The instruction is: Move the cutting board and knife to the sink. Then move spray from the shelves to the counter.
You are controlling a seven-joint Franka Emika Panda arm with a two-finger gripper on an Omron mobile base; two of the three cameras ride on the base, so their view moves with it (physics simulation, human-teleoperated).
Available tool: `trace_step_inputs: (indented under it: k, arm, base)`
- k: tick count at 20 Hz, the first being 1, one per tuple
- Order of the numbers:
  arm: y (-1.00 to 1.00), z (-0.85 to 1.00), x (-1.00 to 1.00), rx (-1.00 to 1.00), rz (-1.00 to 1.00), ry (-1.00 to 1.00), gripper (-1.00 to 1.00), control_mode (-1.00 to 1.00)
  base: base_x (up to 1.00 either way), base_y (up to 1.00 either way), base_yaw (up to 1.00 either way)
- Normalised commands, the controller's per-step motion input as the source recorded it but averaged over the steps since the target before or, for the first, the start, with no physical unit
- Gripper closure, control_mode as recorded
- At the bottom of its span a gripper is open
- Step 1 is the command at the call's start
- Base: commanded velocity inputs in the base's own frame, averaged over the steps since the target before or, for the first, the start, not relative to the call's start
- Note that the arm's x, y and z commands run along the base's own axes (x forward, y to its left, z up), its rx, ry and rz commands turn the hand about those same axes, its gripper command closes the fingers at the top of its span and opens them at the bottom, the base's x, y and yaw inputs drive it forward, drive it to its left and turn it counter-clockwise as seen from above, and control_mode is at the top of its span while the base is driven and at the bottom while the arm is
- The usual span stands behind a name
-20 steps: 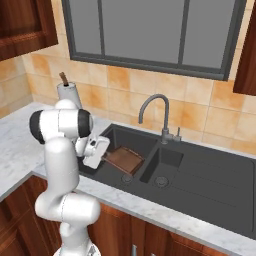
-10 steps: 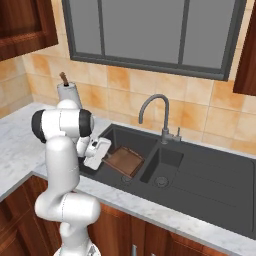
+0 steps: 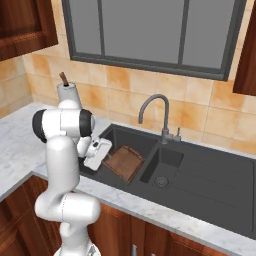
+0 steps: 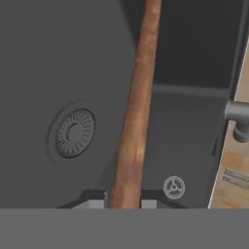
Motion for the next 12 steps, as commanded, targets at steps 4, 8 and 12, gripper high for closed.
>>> trace_step_inputs:
  k: [4, 8, 12]
  arm:
    - [0.32, -0.23, 0.09, 0.02, -0.03, 0.0, -1.0, -1.0]
    - [0.39, -0.09, 0.19, 0.01, -0.04, 0.0, -1.0, -1.0]
    - [0.41, -0.08, 0.11, 0.02, -0.06, 0.0, -1.0, -1.0]
  base:
    - [0.0, 0.0, 0.0]
    - [0.0, 0.0, 0.0]
    - [0.0, 0.0, 0.0]
